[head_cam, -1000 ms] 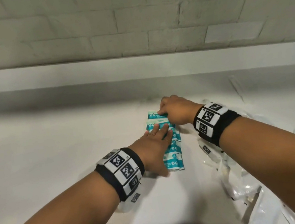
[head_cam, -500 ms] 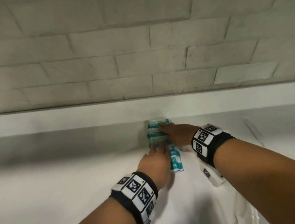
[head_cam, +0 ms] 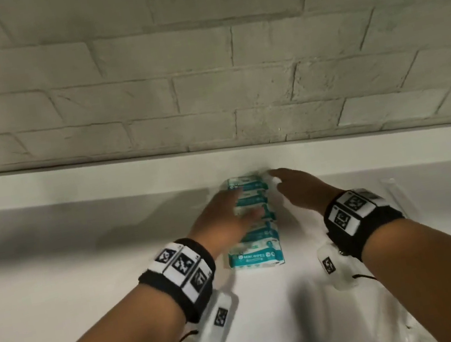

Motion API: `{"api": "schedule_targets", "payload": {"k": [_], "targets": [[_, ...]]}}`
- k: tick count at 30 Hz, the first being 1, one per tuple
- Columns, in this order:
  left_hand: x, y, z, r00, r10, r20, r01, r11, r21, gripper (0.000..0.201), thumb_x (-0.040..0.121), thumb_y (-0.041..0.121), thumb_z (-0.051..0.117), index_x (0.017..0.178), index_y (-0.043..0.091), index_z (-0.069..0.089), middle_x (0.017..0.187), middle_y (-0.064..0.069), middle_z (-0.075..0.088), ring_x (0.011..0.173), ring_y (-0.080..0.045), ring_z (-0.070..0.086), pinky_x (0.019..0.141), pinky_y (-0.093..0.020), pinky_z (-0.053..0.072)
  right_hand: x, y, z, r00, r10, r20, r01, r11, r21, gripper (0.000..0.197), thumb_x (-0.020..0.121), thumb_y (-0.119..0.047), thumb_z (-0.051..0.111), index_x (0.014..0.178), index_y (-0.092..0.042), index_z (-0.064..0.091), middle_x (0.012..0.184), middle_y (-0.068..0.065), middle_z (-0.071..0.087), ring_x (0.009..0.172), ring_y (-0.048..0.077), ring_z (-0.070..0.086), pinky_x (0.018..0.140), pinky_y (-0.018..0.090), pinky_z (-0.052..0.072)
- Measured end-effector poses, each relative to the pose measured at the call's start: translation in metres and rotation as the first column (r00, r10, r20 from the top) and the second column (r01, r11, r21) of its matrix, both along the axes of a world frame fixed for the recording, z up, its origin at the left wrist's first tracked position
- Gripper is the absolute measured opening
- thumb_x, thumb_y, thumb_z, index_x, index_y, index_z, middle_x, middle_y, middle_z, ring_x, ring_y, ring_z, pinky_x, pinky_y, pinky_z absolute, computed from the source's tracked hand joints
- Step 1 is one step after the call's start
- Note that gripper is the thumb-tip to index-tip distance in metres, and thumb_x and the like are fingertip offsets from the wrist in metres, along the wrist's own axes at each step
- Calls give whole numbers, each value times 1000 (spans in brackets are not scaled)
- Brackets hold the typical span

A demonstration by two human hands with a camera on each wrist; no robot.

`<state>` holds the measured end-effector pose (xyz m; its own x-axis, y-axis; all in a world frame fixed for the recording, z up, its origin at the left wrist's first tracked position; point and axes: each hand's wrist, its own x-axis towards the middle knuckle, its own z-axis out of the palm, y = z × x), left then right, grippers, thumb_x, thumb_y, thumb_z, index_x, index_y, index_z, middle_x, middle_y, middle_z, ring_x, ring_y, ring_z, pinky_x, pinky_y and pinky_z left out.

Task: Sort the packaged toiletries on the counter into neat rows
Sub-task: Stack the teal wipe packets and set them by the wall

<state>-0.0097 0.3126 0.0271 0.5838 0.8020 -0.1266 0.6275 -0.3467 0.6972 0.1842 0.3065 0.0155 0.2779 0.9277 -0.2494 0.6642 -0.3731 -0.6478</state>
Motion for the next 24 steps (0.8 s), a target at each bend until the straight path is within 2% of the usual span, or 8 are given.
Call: {"api": "schedule_targets", "payload": {"k": [4,7,8,10,12,15,17,24], "targets": [[1,28,-12,929,326,174,-261,913,-314,81,88,73,20,152,22,22,158,4,24,145,-15,22,118,-32,15,17,-6,-10,932,-174,-319,170,985,-38,43,101,-19,42,142,-6,41,147,12,41,136,27,38,113,36,28],[4,35,-23,809,500,308,-241,761,-603,80,88,74,24,148,20,32,146,4,43,134,-12,39,112,-31,24,9,-9,-15,787,-268,-556,279,958,-67,27,98,-37,47,108,-17,63,106,7,59,94,20,58,88,30,44],[6,34,-24,793,518,320,-223,736,-639,80,88,75,25,144,20,38,133,7,53,124,-9,48,106,-30,30,1,-11,-13,751,-273,-602,283,956,-81,33,97,-42,47,111,-16,63,114,8,62,102,24,61,93,33,46],[13,40,-34,789,514,337,-180,718,-673,84,78,84,29,131,24,55,119,3,67,109,-14,64,100,-35,41,-8,-8,-15,734,-271,-623,267,958,-103,61,98,-46,44,139,0,43,145,26,36,135,42,35,114,49,28],[19,53,-57,788,519,331,-169,699,-694,100,59,97,36,133,31,53,124,-5,66,108,-24,66,99,-46,46,-14,-6,-14,708,-253,-659,259,961,-91,67,98,-48,41,140,5,36,144,27,35,137,42,30,116,47,25],[23,56,-62,766,534,359,-128,673,-729,101,56,96,39,131,29,53,119,-12,68,103,-33,68,94,-55,49,-19,0,-14,653,-235,-720,248,965,-90,44,100,-47,37,107,-10,61,114,4,62,107,19,59,102,34,41],[23,47,-47,757,530,383,-102,675,-731,94,62,92,38,127,26,57,110,-13,72,99,-33,70,94,-55,50,-25,3,-15,639,-230,-734,245,965,-90,37,100,-46,36,89,-19,58,97,3,65,92,15,62,97,32,45],[16,41,-41,769,521,370,-135,699,-702,86,72,88,29,119,23,62,105,-9,74,99,-28,70,99,-48,47,-27,-6,-8,661,-245,-710,261,961,-89,37,101,-44,35,80,-21,56,78,-6,59,78,9,57,92,30,45]]}}
